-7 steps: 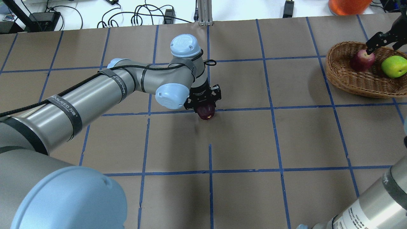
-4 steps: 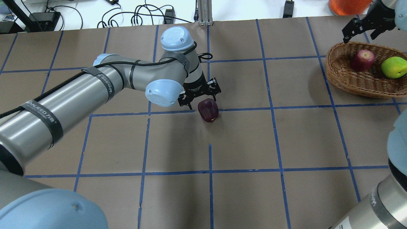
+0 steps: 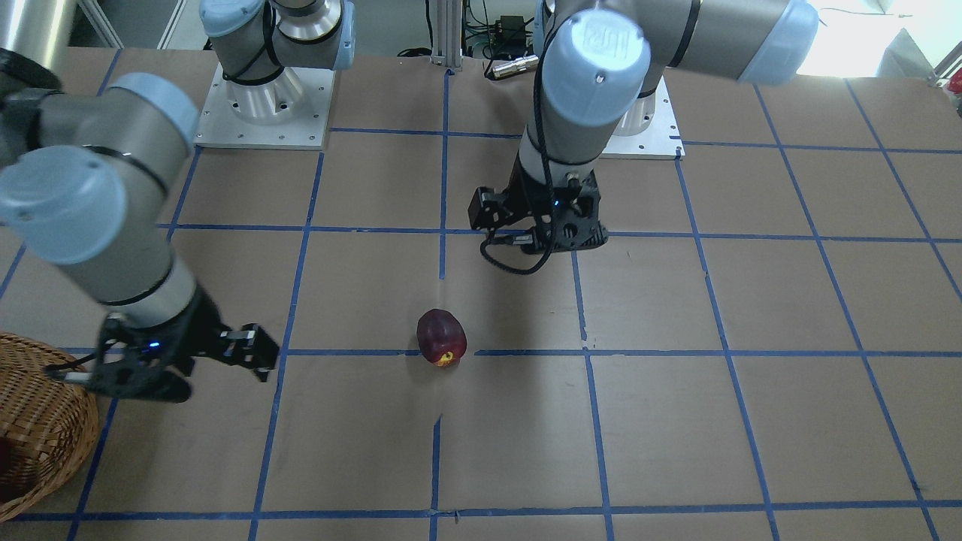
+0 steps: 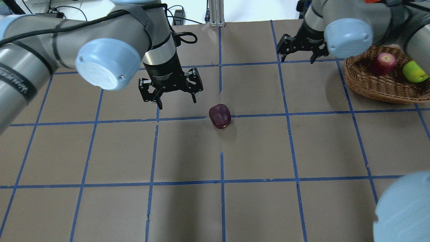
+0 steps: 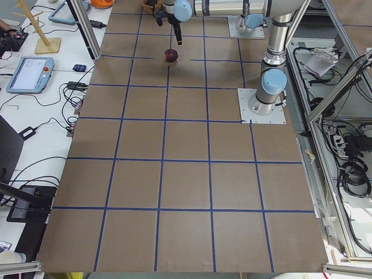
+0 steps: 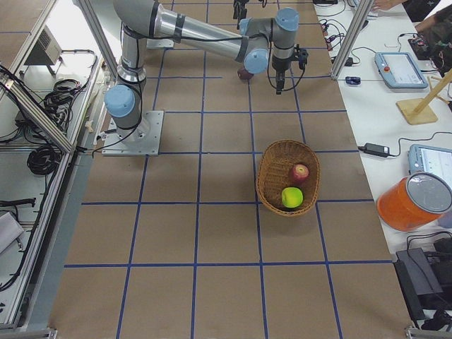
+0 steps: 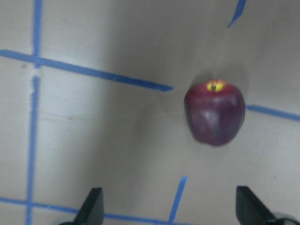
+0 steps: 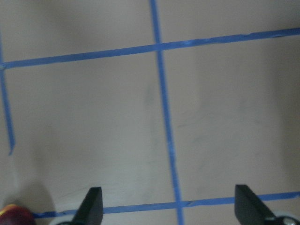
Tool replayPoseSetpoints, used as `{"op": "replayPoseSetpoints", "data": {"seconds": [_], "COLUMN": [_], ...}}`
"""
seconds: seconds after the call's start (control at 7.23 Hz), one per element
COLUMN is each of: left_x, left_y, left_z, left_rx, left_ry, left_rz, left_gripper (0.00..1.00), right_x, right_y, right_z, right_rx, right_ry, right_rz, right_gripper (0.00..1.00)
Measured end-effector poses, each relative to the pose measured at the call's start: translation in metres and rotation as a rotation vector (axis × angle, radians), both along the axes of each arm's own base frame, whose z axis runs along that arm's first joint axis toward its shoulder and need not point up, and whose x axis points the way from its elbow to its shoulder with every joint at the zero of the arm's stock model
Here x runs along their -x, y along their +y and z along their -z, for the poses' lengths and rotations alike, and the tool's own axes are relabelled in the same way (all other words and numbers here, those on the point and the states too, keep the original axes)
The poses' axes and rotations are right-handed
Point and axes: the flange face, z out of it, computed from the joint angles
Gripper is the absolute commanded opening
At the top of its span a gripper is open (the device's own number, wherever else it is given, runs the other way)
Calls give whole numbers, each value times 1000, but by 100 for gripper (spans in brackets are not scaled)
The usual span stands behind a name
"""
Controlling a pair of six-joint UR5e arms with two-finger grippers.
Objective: Put all apples into basket
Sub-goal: 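Move the right gripper to the dark apple while the left gripper withdraws, then grasp the dark apple with the right gripper and lift it toward the basket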
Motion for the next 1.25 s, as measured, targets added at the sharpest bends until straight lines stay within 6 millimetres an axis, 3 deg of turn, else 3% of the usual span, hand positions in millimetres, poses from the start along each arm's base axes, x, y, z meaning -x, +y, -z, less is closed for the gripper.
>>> {"op": "replayPoseSetpoints", "data": {"seconds": [0.14,0.28,0.55,0.69,1.11,1.25], "left_x": [-29,-57,-83,-87,-92,-93], "left_y": [14,25,30,29,25,23], "left_z": [-25,-43,-52,-54,-64,-68], "left_rx": [8,36,141,188,234,235], "left_ry": [9,8,-35,-47,-55,-55], "left_rz": [67,94,97,97,94,91], "left_gripper": [99,100,100,100,100,100], "right_x": [-61,-104,-163,-179,-198,-199], "right_y": [23,49,93,105,105,102], "right_z": [21,45,79,95,138,151], "right_rx": [39,40,-2,-25,-36,-24], "right_ry": [-17,-32,-42,-36,-30,-30], "right_rz": [15,15,21,14,-8,-14], "right_gripper": [100,100,100,100,100,81]}}
